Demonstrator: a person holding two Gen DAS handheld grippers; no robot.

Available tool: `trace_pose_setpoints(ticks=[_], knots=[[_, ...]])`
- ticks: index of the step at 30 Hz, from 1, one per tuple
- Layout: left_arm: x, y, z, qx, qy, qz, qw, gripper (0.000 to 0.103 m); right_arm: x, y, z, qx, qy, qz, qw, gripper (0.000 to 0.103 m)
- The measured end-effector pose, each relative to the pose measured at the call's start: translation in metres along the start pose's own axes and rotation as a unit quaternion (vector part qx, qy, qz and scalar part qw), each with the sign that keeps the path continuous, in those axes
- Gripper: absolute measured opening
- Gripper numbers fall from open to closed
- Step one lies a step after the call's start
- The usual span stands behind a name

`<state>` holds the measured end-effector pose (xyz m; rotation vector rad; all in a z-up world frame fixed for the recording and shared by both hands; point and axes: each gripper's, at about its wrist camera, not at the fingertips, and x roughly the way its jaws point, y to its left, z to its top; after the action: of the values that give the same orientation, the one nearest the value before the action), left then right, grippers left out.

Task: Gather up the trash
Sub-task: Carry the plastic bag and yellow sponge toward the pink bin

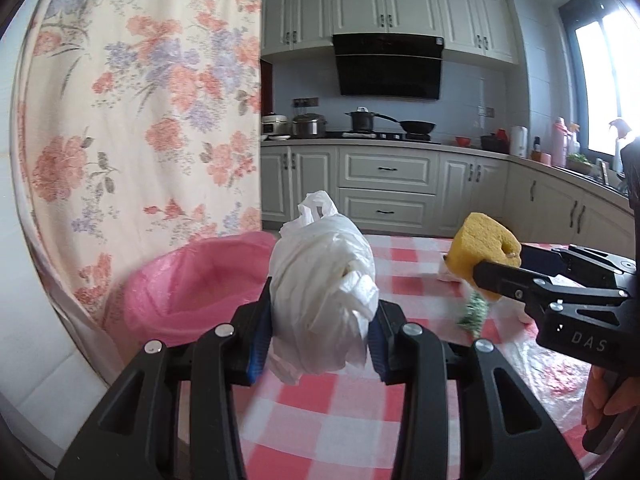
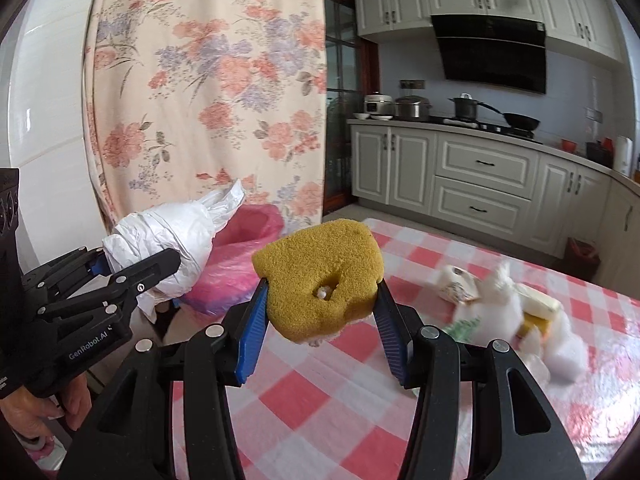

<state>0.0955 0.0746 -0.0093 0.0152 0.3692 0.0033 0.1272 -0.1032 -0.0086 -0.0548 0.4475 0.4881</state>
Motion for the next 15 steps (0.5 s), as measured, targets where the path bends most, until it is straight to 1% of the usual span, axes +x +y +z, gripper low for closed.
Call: trace_pose_setpoints(ticks=[7, 15], knots=[[0.017, 0.053, 0.015, -0.014, -0.001, 0.047, 0.9988, 0.04, 0.049, 0.025, 0.032, -0.018, -0.001, 0.042, 0.999, 0.049], [0.061, 0.108, 0.024, -0.032, 0.026, 0.082, 0.9958, 0.04, 0.112, 0.045, 0.065, -0.026, 0.012, 0.084, 0.996, 0.049]])
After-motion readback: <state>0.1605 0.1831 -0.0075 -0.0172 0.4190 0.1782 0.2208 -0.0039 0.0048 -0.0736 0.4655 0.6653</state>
